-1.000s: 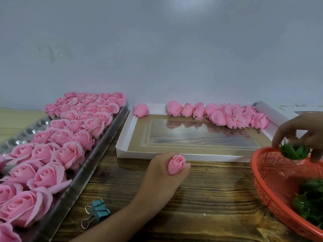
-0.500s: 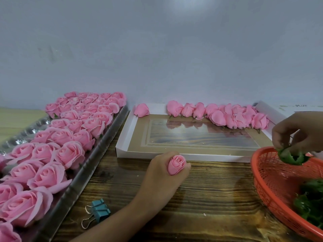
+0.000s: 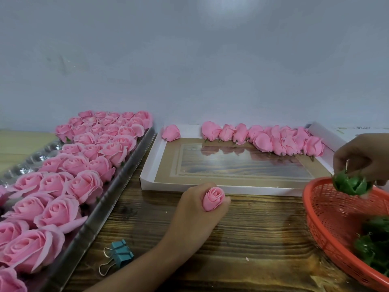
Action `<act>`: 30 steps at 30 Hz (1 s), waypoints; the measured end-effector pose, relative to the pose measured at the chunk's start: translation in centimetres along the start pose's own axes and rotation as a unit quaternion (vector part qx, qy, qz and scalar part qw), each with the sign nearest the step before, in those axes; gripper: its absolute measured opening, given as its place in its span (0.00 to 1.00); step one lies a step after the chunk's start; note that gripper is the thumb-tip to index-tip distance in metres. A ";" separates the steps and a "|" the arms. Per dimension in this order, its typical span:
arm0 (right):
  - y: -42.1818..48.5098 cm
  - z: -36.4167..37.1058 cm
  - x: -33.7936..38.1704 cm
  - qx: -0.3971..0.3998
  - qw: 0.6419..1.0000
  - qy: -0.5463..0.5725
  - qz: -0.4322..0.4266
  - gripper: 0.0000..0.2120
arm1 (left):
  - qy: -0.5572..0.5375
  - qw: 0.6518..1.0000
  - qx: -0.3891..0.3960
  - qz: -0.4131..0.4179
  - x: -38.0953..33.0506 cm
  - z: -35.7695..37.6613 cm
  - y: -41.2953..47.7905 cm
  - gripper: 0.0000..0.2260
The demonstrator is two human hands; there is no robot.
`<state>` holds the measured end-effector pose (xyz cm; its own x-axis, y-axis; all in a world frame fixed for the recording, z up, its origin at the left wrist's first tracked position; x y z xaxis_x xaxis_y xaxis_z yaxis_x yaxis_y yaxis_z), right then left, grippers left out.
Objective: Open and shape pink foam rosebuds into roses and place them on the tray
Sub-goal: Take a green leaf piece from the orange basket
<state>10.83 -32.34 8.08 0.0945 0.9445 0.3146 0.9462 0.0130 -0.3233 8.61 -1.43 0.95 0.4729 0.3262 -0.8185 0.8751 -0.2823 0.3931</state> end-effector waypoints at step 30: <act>-4.3 -0.6 10.9 -0.213 0.932 0.126 -0.266 0.03 | -0.059 0.995 -0.032 -0.080 0.8 -0.6 -0.2 0.16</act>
<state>7.95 -22.34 13.40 -0.4043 0.7340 0.5457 0.9116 0.2749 0.3056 8.88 -0.55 0.45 0.3149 0.2531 -0.9148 0.9448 -0.1752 0.2767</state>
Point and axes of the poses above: each hand's wrist, its own y-axis towards the middle knuckle, its own z-axis out of the palm, x = y × z, the point moved 6 cm from there along y, towards the middle knuckle, and after that the axes turned 4 degrees about y, right-handed, at the moved point
